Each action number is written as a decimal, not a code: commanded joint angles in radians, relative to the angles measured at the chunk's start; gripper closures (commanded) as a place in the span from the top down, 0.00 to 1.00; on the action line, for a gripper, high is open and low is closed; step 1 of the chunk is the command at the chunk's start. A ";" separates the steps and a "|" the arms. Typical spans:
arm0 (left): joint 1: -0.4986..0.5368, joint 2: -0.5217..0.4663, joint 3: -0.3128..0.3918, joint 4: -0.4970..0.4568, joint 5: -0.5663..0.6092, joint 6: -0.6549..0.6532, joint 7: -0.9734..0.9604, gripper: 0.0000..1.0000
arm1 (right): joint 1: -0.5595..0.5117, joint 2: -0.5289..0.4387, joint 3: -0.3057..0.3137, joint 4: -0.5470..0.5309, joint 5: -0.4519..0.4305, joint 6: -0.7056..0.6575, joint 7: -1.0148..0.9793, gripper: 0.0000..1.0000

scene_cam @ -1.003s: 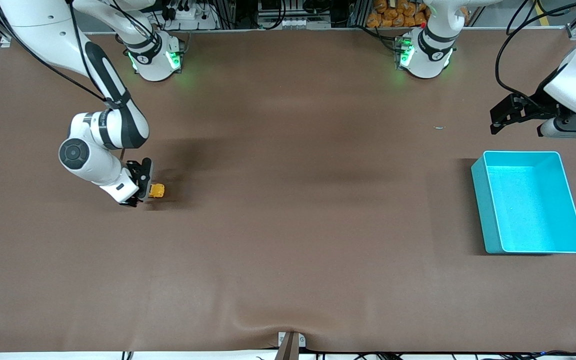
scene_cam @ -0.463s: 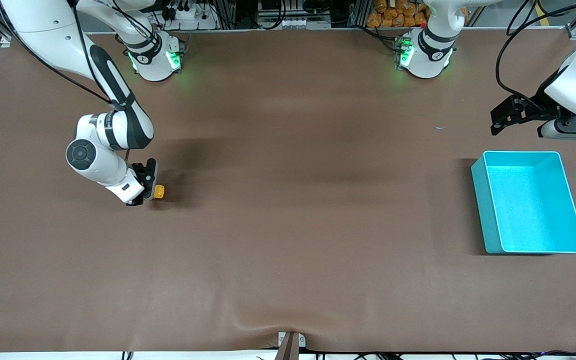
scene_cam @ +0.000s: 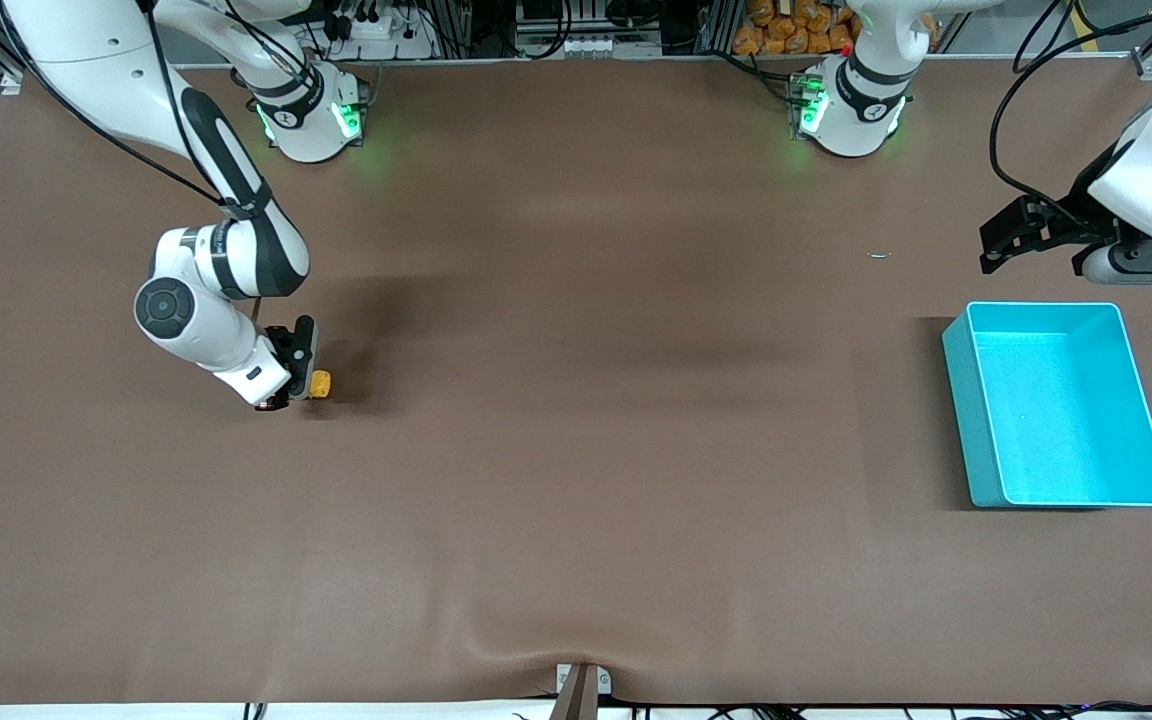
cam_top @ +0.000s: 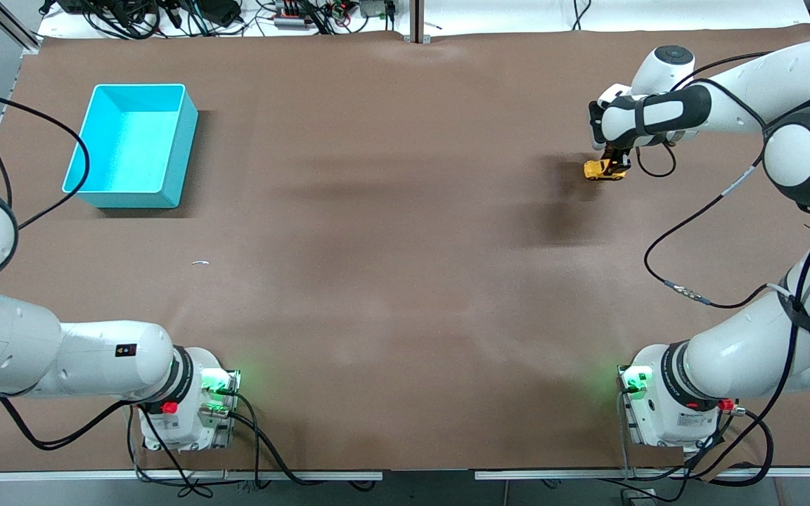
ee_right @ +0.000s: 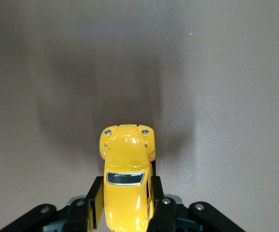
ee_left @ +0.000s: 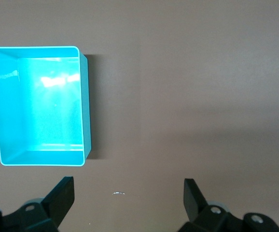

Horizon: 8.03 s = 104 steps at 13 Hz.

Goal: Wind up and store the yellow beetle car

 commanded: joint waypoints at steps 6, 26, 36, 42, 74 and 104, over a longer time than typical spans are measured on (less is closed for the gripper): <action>0.009 0.017 -0.031 -0.073 0.012 -0.008 -0.095 1.00 | 0.035 0.055 0.005 0.002 0.037 0.041 0.005 0.15; 0.009 0.026 -0.029 -0.088 -0.047 -0.004 -0.139 1.00 | -0.087 0.071 0.002 0.024 0.036 0.027 -0.151 0.15; 0.023 0.043 -0.026 -0.085 -0.048 0.006 -0.139 1.00 | -0.168 0.089 0.002 0.033 0.036 0.027 -0.228 0.15; 0.023 0.043 -0.024 -0.085 -0.048 0.013 -0.139 1.00 | -0.211 0.098 0.002 0.036 0.036 0.027 -0.246 0.15; -0.003 0.029 -0.098 -0.171 -0.111 0.111 -0.588 1.00 | -0.432 0.114 0.003 0.254 0.100 -0.361 -0.268 1.00; 0.247 -0.026 -0.124 -0.924 -0.048 0.895 -1.331 1.00 | -0.198 -0.259 0.005 0.826 0.097 -1.087 1.159 1.00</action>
